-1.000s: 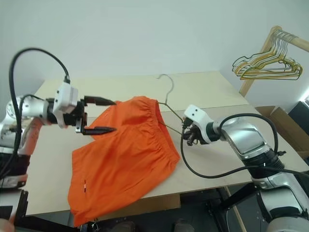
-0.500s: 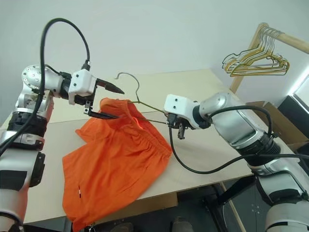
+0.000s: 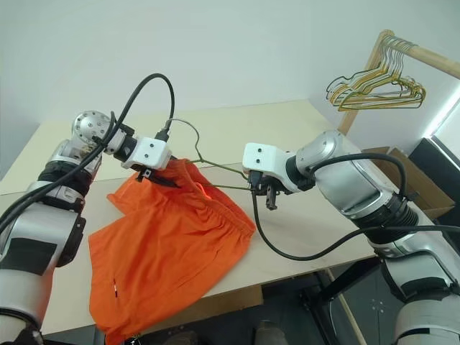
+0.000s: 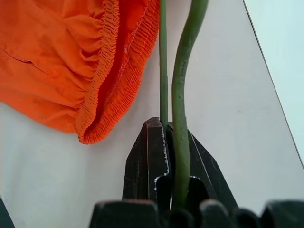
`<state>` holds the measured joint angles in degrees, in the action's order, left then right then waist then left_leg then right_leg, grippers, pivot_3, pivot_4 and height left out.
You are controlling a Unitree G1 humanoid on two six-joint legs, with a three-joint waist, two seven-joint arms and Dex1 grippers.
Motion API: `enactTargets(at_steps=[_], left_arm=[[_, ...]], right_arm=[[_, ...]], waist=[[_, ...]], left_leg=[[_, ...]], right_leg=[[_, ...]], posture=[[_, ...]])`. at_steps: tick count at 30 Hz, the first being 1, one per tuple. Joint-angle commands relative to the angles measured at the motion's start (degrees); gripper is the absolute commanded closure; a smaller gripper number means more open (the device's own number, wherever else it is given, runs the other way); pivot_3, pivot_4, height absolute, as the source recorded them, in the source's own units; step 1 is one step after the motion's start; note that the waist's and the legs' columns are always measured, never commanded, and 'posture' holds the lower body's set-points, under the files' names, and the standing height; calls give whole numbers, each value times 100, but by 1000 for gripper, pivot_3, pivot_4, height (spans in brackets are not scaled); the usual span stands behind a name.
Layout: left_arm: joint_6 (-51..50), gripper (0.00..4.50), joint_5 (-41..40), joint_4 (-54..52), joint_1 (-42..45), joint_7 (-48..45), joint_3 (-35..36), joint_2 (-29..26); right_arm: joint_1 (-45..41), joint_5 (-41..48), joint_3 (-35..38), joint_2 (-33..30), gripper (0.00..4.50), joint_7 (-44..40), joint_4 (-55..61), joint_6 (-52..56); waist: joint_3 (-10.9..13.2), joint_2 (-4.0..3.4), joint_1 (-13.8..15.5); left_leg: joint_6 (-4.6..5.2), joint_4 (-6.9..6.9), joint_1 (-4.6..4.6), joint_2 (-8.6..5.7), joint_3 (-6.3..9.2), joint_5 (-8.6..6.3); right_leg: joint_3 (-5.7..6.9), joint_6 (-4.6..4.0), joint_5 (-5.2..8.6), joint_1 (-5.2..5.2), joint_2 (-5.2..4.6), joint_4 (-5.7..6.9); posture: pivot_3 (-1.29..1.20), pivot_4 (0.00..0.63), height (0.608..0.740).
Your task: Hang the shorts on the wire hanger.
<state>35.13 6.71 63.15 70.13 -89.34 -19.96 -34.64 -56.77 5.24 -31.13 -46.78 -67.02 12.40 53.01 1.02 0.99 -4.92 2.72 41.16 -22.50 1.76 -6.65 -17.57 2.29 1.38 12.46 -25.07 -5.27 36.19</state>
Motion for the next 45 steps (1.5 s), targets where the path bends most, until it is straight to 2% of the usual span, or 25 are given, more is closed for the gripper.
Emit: enactTargets(at_steps=[1, 4, 8, 11, 15, 21, 22, 25, 28, 31, 34, 36, 39, 42, 45], left_arm=[[127, 3595, 28, 56, 235, 73, 157, 11], [75, 4450, -13, 70, 217, 39, 219, 24], [-122, 4450, -101, 32, 187, -6, 328, 48], [-290, 4500, -158, -22, 166, -26, 404, 49], [-469, 4500, -178, -91, 106, -79, 515, -5], [-811, 4500, -269, -258, -68, -268, 682, -100], [-875, 4500, -302, -303, -106, -296, 695, -111], [-1083, 4500, -403, -438, -208, -316, 697, -148], [-1332, 4500, -525, -552, -305, -316, 683, -195], [-1533, 4500, -712, -688, -388, -316, 561, -265], [-1651, 4500, -944, -876, -471, -316, 404, -347], [-1734, 4500, -991, -926, -476, -316, 376, -355], [-1782, 4500, -1020, -922, -455, -316, 374, -328], [-1840, 4500, -1087, -955, -448, -316, 375, -312], [-1914, 4500, -1180, -1077, -492, -316, 344, -336]], right_arm=[[-232, -28, 131, -5, 4500, -21, 129, 138], [-268, -1, 151, 41, 4500, -18, 109, 251], [-215, -51, 180, 53, 4500, -3, 112, 65], [-58, -3, 304, 36, 3738, 22, 201, -37], [190, 43, 517, -146, 2330, 86, 369, 142], [706, 470, 1423, -561, 159, 275, 801, 810], [792, 560, 1625, -634, 46, 317, 866, 935], [1026, 780, 2353, -811, 46, 577, 998, 1323], [1473, 1255, 3754, -824, 46, 660, 1158, 1686], [2579, 1669, 4981, -790, 46, 514, 1547, 1564], [4009, 2016, 5730, -562, 46, 291, 1887, 1142], [4739, 2212, 5761, -271, 46, 367, 2028, 1040], [5148, 2457, 5311, 554, 46, 942, 2084, 1142], [5273, 2206, 4464, 1271, 46, 1664, 1901, 944], [4994, 2028, 3883, 2144, 46, 2371, 1244, 742]], waist=[[0, 0, -48], [0, 0, -87], [0, 0, -107], [0, 0, -103], [0, 0, -86], [0, 0, -68], [0, 0, -67], [0, 0, -61], [0, 1, -46], [-3, 4, 26], [-8, 12, 94], [-8, 12, 105], [-8, 12, 80], [-8, 11, 40], [-7, 10, -4]], left_leg=[[1, 2, -2, 1, 1, 0], [3, 4, -3, 2, 2, -2], [3, 5, -3, 3, 2, -2], [3, 7, -4, 3, 3, -2], [4, 10, -7, 3, 5, -2], [6, 15, -14, 2, 6, -4], [6, 15, -14, 2, 6, -4], [7, 15, -13, 3, 7, -4], [8, 18, -13, 3, 7, -4], [10, 16, -13, 2, 12, -6], [15, 15, -10, 1, 13, -9], [17, 20, -10, -1, 13, -10], [26, 45, -4, 0, 14, -16], [64, 43, 48, 7, 14, -39], [63, 33, 55, 10, 15, -38]], right_leg=[[0, 0, 0, -1, 0, 0], [0, 2, -1, -1, -1, 1], [0, 2, -1, -3, 0, 2], [0, 2, -1, -3, 0, 2], [1, 4, -2, -3, -1, 5], [2, 8, -5, -3, -2, 5], [2, 8, -5, -3, -2, 4], [2, 8, -5, -3, -2, 2], [0, 8, -5, -3, -2, 0], [3, 9, -5, 1, -1, 2], [4, 12, -6, 9, 0, 0], [2, 17, -9, 13, -1, -6], [-2, 19, -10, 19, -1, -6], [-8, 20, -12, 67, 3, -8], [-10, 19, -10, 68, 3, -5]], posture=[[-134, 0, 740], [-132, 0, 740], [-127, 0, 740], [-121, 0, 740], [-117, 0, 740], [-115, 0, 740], [-114, 0, 740], [-109, 0, 740], [-110, 0, 740], [-112, 0, 740], [-115, 0, 740], [-116, 0, 740], [-118, 0, 740], [-114, 0, 740], [-109, 0, 740]])
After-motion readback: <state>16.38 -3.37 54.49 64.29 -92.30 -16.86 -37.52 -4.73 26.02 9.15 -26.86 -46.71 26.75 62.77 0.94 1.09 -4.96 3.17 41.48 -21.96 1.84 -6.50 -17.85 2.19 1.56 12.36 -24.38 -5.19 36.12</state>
